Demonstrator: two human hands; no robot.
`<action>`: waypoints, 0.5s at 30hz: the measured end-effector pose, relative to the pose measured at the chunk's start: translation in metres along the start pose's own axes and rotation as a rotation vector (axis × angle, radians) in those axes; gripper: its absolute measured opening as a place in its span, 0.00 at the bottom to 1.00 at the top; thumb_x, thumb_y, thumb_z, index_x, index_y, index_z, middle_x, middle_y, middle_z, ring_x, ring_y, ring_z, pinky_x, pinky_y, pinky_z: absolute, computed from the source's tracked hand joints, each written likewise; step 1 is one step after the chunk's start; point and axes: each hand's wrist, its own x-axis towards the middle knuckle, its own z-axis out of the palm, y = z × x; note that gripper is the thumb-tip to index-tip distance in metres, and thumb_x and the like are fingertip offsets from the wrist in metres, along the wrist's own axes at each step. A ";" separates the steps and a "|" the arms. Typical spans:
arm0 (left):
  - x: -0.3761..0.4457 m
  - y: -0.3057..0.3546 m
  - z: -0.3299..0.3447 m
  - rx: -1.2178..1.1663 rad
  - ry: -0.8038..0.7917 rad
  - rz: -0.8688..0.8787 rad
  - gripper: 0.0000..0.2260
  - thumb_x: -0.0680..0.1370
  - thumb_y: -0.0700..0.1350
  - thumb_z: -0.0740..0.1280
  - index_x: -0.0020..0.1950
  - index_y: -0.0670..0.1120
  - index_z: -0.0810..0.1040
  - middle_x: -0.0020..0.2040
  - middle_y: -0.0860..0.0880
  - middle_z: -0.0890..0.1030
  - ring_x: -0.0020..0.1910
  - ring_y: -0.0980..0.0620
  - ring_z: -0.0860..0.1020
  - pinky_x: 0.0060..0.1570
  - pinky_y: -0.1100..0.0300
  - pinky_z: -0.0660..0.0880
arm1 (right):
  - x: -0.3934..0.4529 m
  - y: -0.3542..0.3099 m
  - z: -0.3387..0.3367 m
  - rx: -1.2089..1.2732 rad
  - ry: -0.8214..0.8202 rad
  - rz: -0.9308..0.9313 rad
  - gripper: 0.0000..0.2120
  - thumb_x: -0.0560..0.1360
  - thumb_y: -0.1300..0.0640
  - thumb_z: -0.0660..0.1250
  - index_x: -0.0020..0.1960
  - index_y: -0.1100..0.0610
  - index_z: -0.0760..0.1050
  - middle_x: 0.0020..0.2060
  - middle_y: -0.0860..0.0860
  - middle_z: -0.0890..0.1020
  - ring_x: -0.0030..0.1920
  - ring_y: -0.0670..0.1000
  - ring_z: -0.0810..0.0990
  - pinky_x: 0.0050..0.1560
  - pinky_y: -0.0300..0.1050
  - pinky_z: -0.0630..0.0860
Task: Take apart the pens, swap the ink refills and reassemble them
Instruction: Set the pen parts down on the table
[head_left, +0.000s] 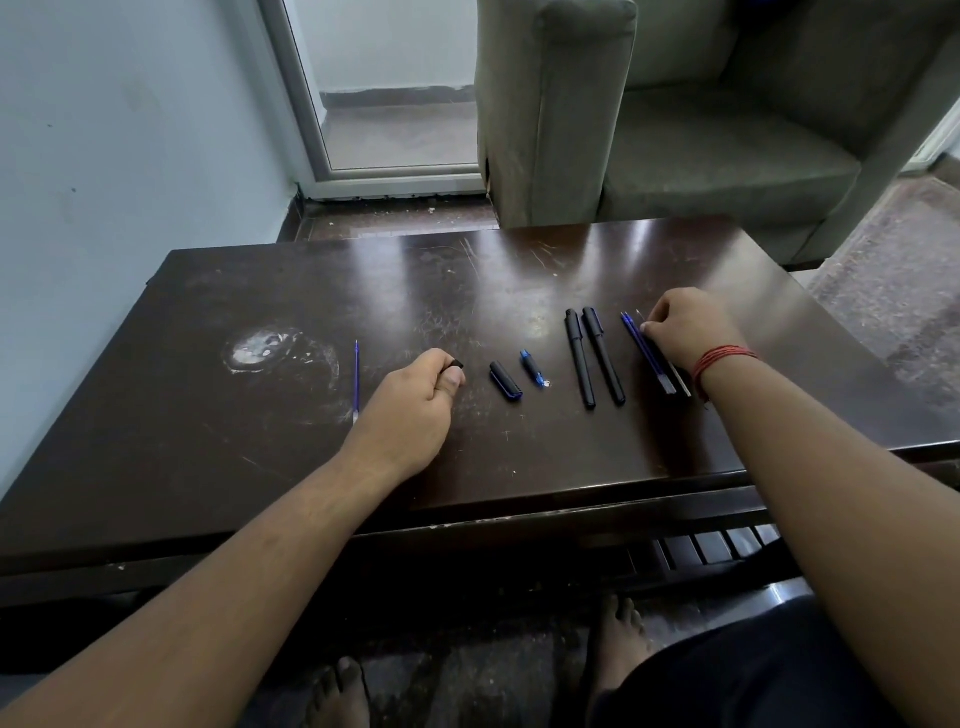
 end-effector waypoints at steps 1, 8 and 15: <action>0.000 0.000 0.000 0.002 0.001 0.002 0.10 0.85 0.48 0.56 0.52 0.46 0.75 0.35 0.47 0.77 0.30 0.53 0.71 0.38 0.48 0.75 | 0.000 0.000 0.001 0.002 0.000 -0.001 0.05 0.75 0.57 0.70 0.42 0.58 0.81 0.45 0.57 0.84 0.50 0.59 0.80 0.47 0.43 0.73; 0.000 0.000 0.000 -0.010 0.001 0.005 0.10 0.85 0.47 0.57 0.51 0.46 0.76 0.34 0.48 0.76 0.32 0.51 0.73 0.45 0.41 0.79 | 0.000 0.001 -0.001 0.005 -0.002 -0.009 0.07 0.76 0.57 0.69 0.45 0.60 0.83 0.45 0.58 0.84 0.51 0.59 0.80 0.49 0.45 0.74; 0.000 0.000 -0.001 0.001 0.009 0.004 0.10 0.85 0.48 0.57 0.52 0.46 0.76 0.36 0.45 0.78 0.32 0.52 0.72 0.43 0.43 0.77 | -0.002 -0.002 -0.004 0.005 -0.014 -0.004 0.07 0.76 0.58 0.67 0.45 0.60 0.82 0.46 0.58 0.84 0.52 0.60 0.80 0.50 0.45 0.74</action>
